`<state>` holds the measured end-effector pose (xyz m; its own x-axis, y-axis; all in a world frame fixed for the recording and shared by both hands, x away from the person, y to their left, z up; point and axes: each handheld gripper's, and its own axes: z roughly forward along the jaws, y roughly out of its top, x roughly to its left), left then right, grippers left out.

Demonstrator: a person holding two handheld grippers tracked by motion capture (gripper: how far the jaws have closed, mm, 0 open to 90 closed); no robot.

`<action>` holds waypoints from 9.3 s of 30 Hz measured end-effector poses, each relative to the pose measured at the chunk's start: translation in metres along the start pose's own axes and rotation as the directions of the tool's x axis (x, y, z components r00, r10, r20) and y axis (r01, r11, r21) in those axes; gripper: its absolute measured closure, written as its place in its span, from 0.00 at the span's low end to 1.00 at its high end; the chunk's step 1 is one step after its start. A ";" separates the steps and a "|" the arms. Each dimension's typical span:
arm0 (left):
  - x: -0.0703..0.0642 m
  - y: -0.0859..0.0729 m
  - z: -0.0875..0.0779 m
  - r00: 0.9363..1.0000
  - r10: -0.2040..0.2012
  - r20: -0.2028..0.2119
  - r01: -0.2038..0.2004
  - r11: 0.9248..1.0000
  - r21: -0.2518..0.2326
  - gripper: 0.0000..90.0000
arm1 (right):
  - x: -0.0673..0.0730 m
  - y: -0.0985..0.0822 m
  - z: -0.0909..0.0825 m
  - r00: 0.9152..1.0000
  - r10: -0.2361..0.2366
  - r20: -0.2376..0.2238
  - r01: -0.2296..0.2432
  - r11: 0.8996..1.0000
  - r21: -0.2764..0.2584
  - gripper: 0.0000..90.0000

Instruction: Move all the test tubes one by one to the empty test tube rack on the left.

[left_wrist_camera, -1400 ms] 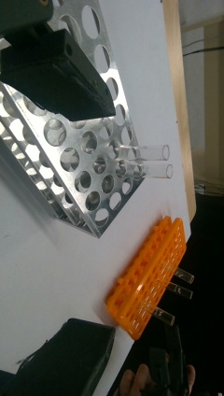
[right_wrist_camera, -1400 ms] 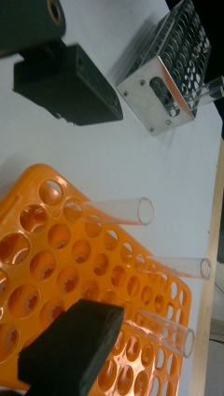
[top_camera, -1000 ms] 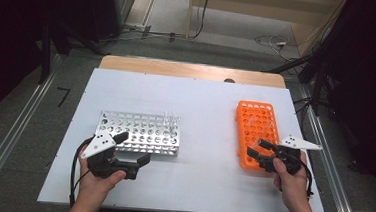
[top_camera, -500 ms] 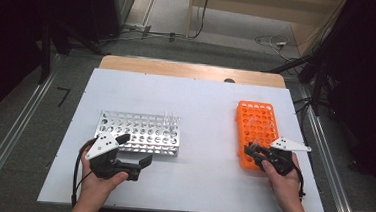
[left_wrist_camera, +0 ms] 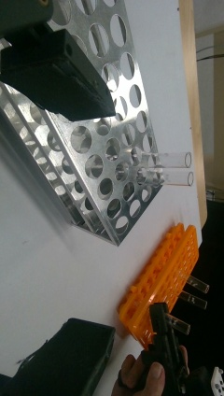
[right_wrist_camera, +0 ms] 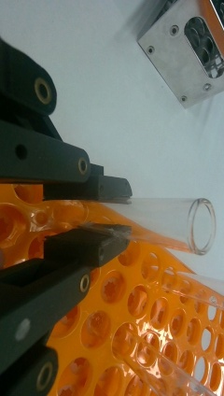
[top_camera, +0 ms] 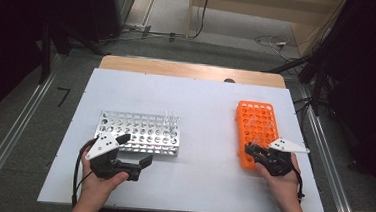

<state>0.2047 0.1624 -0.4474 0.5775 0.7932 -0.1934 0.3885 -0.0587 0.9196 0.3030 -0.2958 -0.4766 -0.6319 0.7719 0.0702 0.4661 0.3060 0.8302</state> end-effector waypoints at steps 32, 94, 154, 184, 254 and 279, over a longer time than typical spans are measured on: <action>-0.010 0.003 0.004 1.000 0.020 0.024 -0.020 1.000 0.000 0.00 | 0.036 0.023 -0.035 0.995 -0.069 -0.076 0.057 0.987 -0.149 0.82; -0.069 0.017 0.038 0.972 0.079 0.219 -0.082 0.997 0.003 0.02 | 0.131 0.016 0.005 0.919 -0.219 -0.328 0.205 0.976 -0.075 0.82; -0.100 0.012 0.062 0.931 0.154 0.330 -0.177 0.983 0.041 0.84 | 0.153 0.013 0.010 0.872 -0.250 -0.420 0.246 0.967 -0.066 0.81; -0.086 0.017 0.053 0.946 0.146 0.289 -0.155 0.988 0.011 0.84 | 0.144 0.014 0.009 0.883 -0.217 -0.415 0.208 0.976 -0.067 0.49; -0.019 0.046 0.015 0.989 0.112 0.093 -0.107 0.993 -0.054 0.84 | 0.071 0.006 -0.014 0.962 -0.097 -0.255 0.087 0.995 -0.051 0.11; 0.010 0.065 0.025 0.995 0.100 0.032 -0.098 0.994 -0.050 0.84 | 0.053 0.004 -0.022 0.973 -0.069 -0.219 0.057 0.997 -0.060 0.10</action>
<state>0.2533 0.1513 -0.3980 0.6362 0.7634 -0.1118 0.2937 -0.1056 0.9500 0.2577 -0.2662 -0.4573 -0.7827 0.6081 0.1327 0.3913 0.3150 0.8647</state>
